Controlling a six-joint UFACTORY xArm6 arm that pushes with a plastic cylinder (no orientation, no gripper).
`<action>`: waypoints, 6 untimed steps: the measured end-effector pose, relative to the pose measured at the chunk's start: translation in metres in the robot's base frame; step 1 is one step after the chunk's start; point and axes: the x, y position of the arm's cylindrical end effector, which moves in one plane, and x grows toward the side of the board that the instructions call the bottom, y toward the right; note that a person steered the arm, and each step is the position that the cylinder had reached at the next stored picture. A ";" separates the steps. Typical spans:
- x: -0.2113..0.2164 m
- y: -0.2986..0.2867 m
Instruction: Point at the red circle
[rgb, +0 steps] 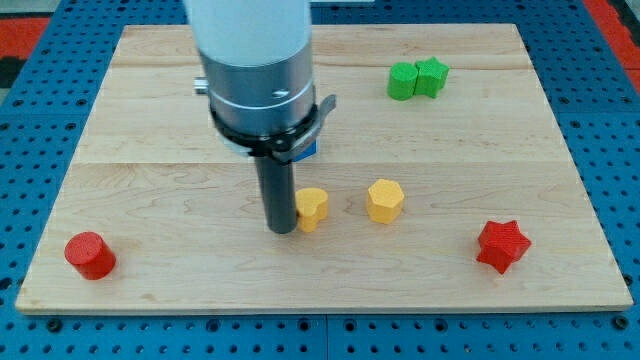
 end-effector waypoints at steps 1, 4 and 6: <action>-0.004 0.024; -0.009 -0.010; -0.022 -0.209</action>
